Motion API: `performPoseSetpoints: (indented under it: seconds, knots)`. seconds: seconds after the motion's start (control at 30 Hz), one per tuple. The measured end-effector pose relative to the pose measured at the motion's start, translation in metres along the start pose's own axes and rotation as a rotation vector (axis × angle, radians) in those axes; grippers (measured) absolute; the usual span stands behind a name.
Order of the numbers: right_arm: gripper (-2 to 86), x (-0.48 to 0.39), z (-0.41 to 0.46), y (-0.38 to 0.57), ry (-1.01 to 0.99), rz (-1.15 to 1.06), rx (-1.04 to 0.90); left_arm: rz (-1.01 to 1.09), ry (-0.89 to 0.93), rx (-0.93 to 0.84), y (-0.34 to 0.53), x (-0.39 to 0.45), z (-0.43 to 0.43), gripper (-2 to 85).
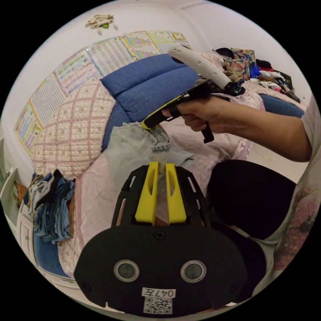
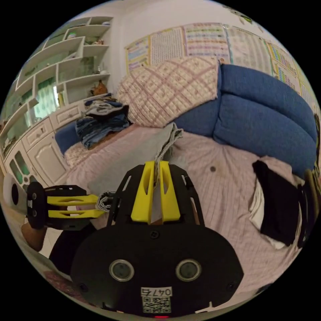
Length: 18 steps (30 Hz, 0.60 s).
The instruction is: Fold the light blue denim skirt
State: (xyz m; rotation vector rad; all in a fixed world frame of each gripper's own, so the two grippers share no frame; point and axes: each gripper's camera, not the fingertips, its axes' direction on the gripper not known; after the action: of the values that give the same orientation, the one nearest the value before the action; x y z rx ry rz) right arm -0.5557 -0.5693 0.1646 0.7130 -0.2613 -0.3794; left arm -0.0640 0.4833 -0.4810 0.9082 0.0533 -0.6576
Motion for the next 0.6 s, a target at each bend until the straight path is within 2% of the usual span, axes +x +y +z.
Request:
performPoseSetpoints:
  seconds: [0.07,0.17,0.3,0.4,0.6]
  knots:
    - [0.6,0.017,0.024,0.017,-0.030,0.107,-0.104,0.006,0.029,-0.056,0.002,0.002,0.020,2.3]
    - [0.6,0.032,0.023,0.029,-0.122,0.190,-0.079,0.042,-0.042,-0.045,0.005,0.014,0.023,3.1]
    - [0.6,0.035,0.025,0.038,-0.144,0.216,-0.085,0.007,-0.091,0.027,0.017,0.022,0.014,4.6]
    - [0.5,0.039,0.021,0.044,-0.180,0.253,-0.075,-0.064,-0.073,0.053,0.042,0.022,0.004,5.2]
    - [0.4,0.042,0.015,0.051,-0.230,0.307,-0.082,-0.258,-0.176,-0.054,0.079,-0.004,0.015,9.6]
